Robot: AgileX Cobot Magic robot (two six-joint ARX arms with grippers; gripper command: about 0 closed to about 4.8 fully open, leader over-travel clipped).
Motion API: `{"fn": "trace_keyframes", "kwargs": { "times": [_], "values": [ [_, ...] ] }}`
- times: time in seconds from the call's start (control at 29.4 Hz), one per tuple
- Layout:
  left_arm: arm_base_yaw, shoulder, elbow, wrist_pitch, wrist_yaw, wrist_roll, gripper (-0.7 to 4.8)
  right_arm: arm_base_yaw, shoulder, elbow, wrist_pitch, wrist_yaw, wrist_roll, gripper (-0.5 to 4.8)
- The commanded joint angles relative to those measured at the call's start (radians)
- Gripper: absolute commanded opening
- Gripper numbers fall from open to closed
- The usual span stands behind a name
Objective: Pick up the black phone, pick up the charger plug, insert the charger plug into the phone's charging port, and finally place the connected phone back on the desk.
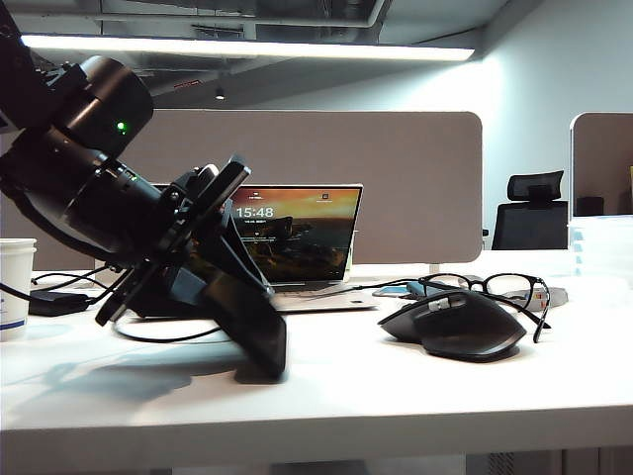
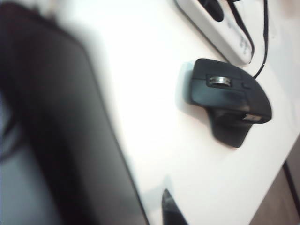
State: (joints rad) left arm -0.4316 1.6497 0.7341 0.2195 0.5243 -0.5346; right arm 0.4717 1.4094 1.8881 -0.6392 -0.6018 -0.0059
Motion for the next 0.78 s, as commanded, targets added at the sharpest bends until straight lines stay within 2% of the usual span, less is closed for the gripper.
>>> {"fn": "trace_keyframes", "kwargs": {
  "times": [0.03,0.1,0.2,0.34,0.41,0.44,0.48,0.61,0.72,0.78],
  "values": [
    [0.0,-0.004,0.005,0.023,-0.033,0.008,2.49,0.0,-0.005,0.003,0.006,0.013,-0.002,-0.05],
    [0.0,-0.011,0.005,0.019,-0.059,0.011,3.4,0.0,-0.006,0.003,-0.017,0.087,-0.004,-0.05],
    [-0.001,-0.053,0.006,-0.022,-0.105,0.045,3.4,0.0,-0.006,0.003,-0.084,0.183,-0.007,-0.05],
    [0.0,-0.215,0.006,-0.178,-0.283,0.19,3.28,0.0,-0.005,0.003,-0.206,0.261,-0.034,-0.05],
    [-0.001,-0.327,0.006,-0.223,-0.342,0.241,2.09,0.0,-0.006,0.003,-0.253,0.271,-0.076,-0.05],
    [-0.001,-0.412,0.006,-0.242,-0.375,0.272,0.68,0.0,-0.006,0.003,-0.277,0.271,-0.076,-0.05],
    [-0.001,-0.461,0.006,-0.249,-0.399,0.287,0.18,0.0,-0.006,0.003,-0.303,0.275,-0.077,-0.05],
    [-0.002,-0.698,0.006,-0.314,-0.532,0.308,-0.06,0.0,-0.029,-0.037,-0.39,0.385,-0.106,-0.05],
    [-0.002,-0.854,0.006,-0.457,-0.547,0.375,-0.06,0.0,-0.121,-0.177,-0.354,0.39,-0.107,-0.05],
    [-0.002,-0.931,0.005,-0.576,-0.549,0.384,-0.06,0.0,-0.192,-0.291,-0.327,0.39,-0.107,-0.05]
  ]
}}
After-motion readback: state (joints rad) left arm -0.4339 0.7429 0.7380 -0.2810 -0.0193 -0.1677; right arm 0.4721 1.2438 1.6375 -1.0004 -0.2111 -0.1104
